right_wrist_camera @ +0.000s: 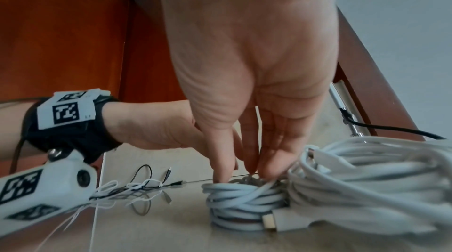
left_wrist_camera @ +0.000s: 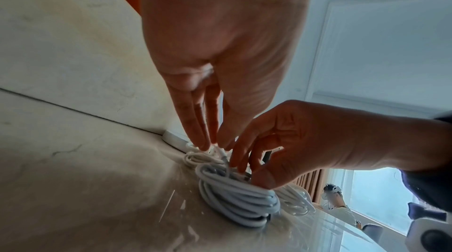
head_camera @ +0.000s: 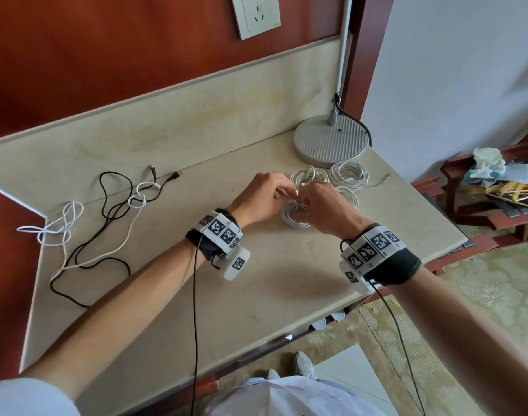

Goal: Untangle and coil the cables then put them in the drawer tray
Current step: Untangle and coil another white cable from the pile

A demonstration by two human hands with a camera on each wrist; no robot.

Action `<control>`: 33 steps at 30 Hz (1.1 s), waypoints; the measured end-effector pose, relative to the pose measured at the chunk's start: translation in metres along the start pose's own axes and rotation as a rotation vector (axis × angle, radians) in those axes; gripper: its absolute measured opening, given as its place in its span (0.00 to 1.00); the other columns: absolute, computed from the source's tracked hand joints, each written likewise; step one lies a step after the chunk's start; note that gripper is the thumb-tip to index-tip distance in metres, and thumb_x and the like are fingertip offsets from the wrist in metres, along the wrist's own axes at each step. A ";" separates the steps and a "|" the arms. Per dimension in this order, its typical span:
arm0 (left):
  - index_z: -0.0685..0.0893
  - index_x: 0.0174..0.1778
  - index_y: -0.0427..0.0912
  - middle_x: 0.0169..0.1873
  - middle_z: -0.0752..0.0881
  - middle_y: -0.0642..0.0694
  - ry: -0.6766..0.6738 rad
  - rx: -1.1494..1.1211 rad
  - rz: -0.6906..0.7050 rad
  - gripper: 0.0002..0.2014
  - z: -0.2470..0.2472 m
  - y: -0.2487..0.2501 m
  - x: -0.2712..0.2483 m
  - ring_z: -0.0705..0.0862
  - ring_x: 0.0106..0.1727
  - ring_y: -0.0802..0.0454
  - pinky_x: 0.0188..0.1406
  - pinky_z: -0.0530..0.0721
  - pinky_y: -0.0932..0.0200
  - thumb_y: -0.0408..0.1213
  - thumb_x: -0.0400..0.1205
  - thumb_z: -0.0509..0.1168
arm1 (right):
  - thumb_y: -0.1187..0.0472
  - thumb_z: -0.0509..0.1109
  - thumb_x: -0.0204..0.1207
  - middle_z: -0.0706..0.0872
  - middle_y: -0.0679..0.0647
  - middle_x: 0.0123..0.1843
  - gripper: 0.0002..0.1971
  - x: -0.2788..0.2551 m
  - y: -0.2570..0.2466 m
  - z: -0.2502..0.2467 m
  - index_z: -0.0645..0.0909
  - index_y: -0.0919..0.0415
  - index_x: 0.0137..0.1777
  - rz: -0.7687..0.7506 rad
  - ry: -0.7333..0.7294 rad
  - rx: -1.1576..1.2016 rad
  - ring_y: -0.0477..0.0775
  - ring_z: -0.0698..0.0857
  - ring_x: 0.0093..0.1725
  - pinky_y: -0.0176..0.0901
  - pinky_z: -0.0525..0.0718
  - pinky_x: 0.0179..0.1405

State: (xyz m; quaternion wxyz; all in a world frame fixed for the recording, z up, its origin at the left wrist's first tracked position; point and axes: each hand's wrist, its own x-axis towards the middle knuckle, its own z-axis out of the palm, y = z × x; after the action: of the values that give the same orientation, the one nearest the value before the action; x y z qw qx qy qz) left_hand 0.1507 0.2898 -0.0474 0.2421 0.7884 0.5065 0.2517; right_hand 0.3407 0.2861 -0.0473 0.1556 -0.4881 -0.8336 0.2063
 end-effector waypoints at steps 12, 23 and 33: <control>0.93 0.61 0.48 0.50 0.93 0.54 -0.135 0.169 0.012 0.14 -0.001 0.001 -0.010 0.90 0.48 0.59 0.49 0.86 0.64 0.34 0.79 0.77 | 0.52 0.76 0.83 0.79 0.52 0.52 0.15 -0.005 0.000 0.002 0.80 0.63 0.56 -0.036 -0.067 -0.076 0.52 0.79 0.43 0.34 0.70 0.35; 0.90 0.66 0.54 0.52 0.94 0.47 -0.155 0.152 -0.068 0.16 0.013 -0.008 -0.019 0.93 0.50 0.53 0.53 0.90 0.50 0.41 0.82 0.76 | 0.47 0.83 0.75 0.81 0.51 0.51 0.29 0.009 -0.001 -0.008 0.78 0.63 0.67 0.092 -0.165 -0.071 0.52 0.80 0.49 0.34 0.69 0.42; 0.88 0.60 0.42 0.50 0.93 0.44 -0.206 0.012 -0.442 0.17 0.012 0.007 0.000 0.88 0.33 0.54 0.34 0.85 0.58 0.43 0.78 0.80 | 0.69 0.68 0.83 0.89 0.61 0.57 0.13 0.012 0.000 -0.013 0.84 0.64 0.66 0.124 -0.116 -0.039 0.58 0.86 0.53 0.37 0.73 0.42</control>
State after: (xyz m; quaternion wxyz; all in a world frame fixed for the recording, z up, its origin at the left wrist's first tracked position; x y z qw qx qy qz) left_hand 0.1632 0.2859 -0.0521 0.3369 0.6813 0.6408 0.1082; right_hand 0.3405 0.2990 -0.0353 0.0844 -0.5289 -0.8133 0.2275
